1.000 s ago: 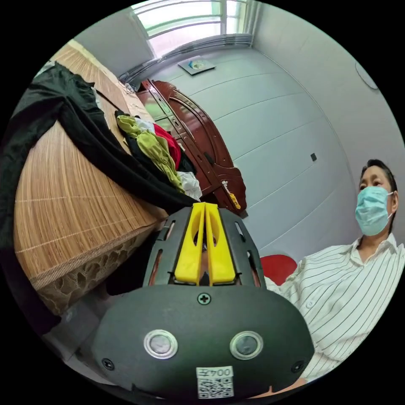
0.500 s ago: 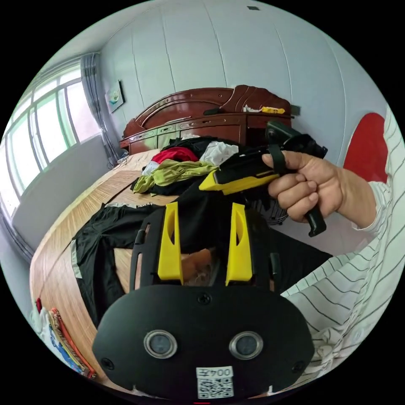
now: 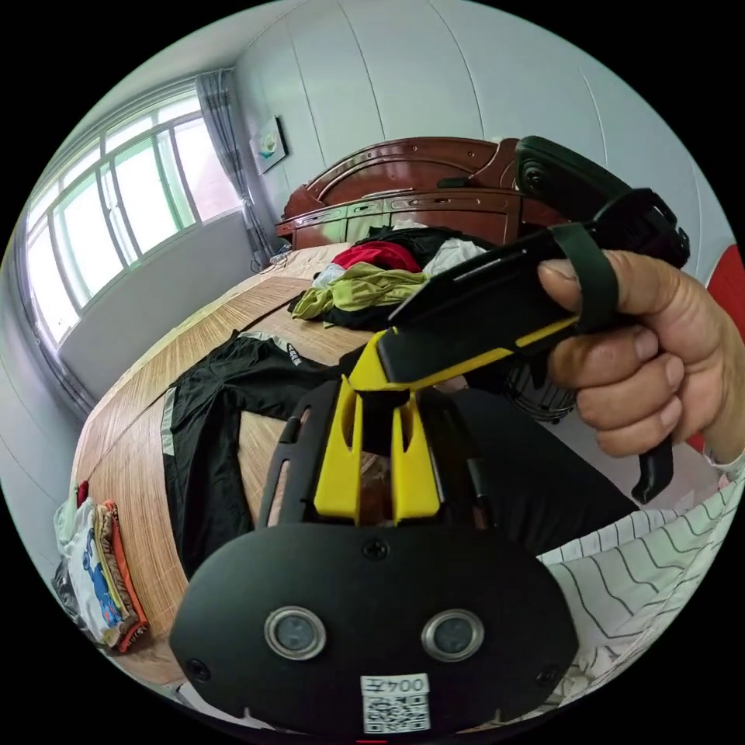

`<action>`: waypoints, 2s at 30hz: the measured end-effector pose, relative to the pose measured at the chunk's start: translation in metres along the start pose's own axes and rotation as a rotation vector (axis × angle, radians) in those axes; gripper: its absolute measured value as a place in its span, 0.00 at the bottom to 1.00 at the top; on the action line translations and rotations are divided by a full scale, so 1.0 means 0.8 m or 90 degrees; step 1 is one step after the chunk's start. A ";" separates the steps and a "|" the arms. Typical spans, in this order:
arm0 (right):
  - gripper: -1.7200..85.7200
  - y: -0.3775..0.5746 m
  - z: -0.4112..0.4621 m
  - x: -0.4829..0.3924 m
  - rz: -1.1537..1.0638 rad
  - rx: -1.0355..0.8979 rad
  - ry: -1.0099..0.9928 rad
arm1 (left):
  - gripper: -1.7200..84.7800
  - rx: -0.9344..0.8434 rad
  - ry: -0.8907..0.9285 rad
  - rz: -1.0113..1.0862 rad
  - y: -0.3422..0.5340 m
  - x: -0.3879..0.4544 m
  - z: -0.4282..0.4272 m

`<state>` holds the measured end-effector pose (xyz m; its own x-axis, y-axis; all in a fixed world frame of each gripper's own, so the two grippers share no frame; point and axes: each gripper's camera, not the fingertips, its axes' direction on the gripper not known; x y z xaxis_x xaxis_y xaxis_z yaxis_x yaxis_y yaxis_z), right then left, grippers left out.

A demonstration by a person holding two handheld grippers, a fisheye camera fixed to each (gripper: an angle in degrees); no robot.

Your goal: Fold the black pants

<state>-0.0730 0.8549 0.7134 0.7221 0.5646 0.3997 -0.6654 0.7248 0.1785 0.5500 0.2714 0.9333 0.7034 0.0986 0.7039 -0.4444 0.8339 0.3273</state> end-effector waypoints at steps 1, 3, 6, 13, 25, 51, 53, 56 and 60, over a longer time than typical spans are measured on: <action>0.05 -0.005 0.009 -0.006 -0.024 -0.012 -0.009 | 0.05 0.007 0.010 -0.006 0.009 -0.015 -0.008; 0.07 -0.014 0.018 -0.012 -0.058 -0.018 -0.024 | 0.04 0.010 0.037 -0.038 0.023 -0.047 -0.020; 0.10 -0.044 0.017 -0.004 -0.092 0.031 -0.028 | 0.05 0.025 0.112 -0.098 0.048 -0.112 -0.042; 0.10 -0.244 0.096 0.141 -0.018 0.042 0.026 | 0.05 0.112 0.375 -0.217 0.103 -0.290 -0.083; 0.10 -0.586 0.364 0.270 -0.047 -0.032 0.336 | 0.06 0.255 0.535 -0.329 0.252 -0.506 -0.099; 0.01 -0.612 0.273 0.433 0.150 0.101 0.096 | 0.06 0.203 0.630 -0.382 0.375 -0.632 -0.128; 0.01 -0.597 0.235 0.450 0.173 0.119 0.086 | 0.06 0.205 0.638 -0.417 0.392 -0.630 -0.130; 0.01 -0.579 0.192 0.469 0.208 0.151 0.062 | 0.06 0.227 0.672 -0.497 0.424 -0.622 -0.124; 0.01 -0.568 0.159 0.475 0.227 0.183 0.035 | 0.06 0.233 0.685 -0.579 0.460 -0.609 -0.106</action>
<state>0.4798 0.6900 0.8988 0.4418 0.7849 0.4345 -0.8943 0.3465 0.2832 0.0907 0.5763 0.6575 0.8076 0.1107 -0.5793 0.3743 0.6629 0.6484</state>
